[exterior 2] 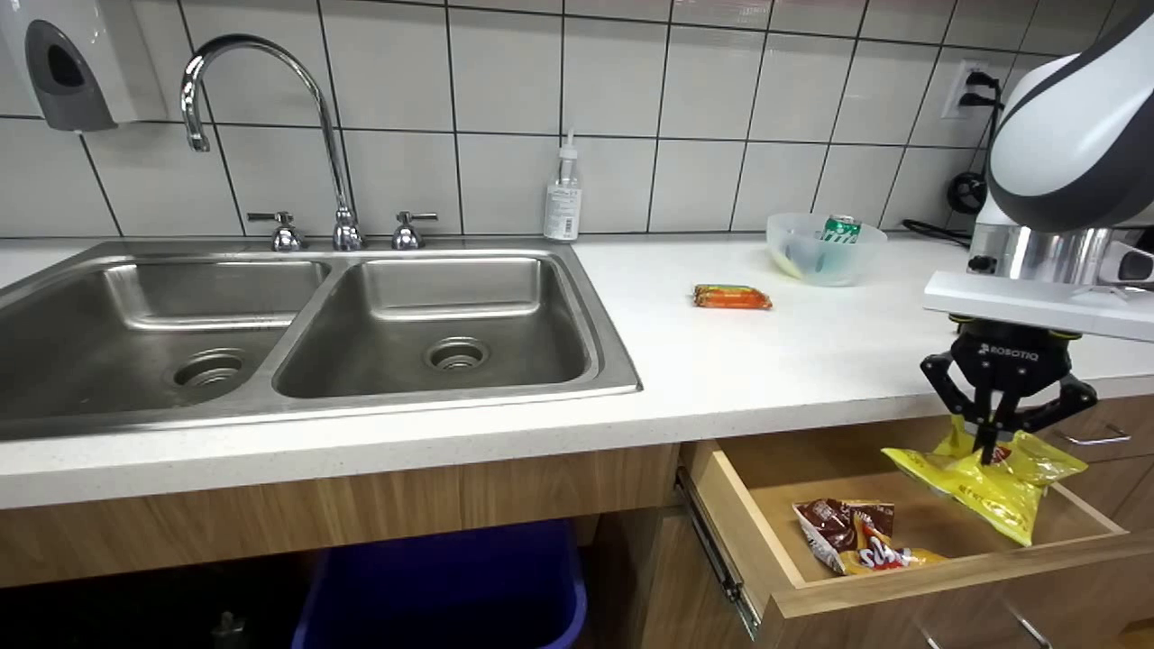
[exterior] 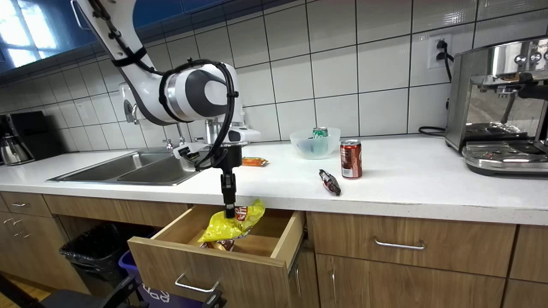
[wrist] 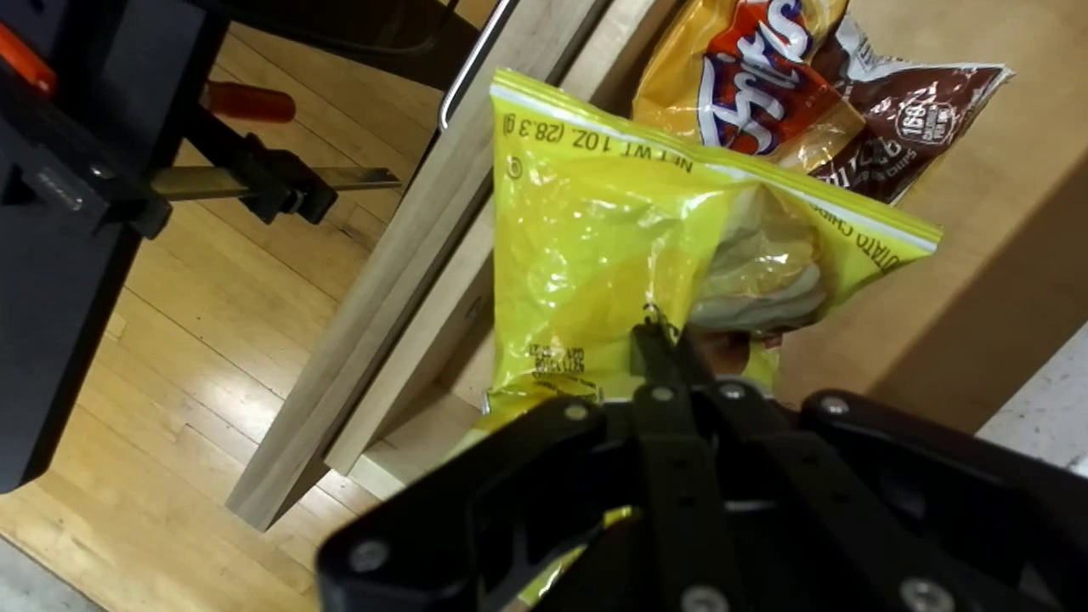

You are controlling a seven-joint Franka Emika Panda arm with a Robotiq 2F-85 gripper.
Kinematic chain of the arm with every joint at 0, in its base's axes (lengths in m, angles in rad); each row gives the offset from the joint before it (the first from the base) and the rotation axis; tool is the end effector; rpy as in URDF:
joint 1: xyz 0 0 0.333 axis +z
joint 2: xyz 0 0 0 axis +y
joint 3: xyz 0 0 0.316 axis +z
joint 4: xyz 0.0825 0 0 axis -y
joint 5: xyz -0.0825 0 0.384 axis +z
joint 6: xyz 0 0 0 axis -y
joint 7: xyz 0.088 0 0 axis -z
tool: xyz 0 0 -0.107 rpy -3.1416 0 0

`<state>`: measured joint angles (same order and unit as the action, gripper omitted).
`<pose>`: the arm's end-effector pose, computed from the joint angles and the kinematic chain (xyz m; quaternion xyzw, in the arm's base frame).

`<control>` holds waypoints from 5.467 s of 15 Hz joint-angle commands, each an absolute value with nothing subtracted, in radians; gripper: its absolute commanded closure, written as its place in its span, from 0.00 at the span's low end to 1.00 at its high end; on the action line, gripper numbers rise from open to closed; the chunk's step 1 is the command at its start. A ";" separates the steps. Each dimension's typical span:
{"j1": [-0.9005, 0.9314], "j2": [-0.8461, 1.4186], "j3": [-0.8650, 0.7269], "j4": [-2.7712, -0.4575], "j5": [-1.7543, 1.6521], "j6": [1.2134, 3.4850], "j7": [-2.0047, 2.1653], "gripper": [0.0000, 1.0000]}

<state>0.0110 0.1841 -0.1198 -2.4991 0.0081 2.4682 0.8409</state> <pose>0.4433 -0.0505 0.1980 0.8826 -0.4578 -0.0964 0.0464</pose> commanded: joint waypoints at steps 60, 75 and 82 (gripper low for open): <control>0.132 0.271 -0.076 -2.641 -0.212 2.488 0.901 0.00; 0.123 0.343 -0.103 -2.506 -0.201 2.479 0.883 0.00; 0.116 0.411 -0.112 -2.398 -0.183 2.463 0.862 0.00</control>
<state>0.1167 0.3512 -0.0953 -2.4925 -0.1950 2.4723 0.8675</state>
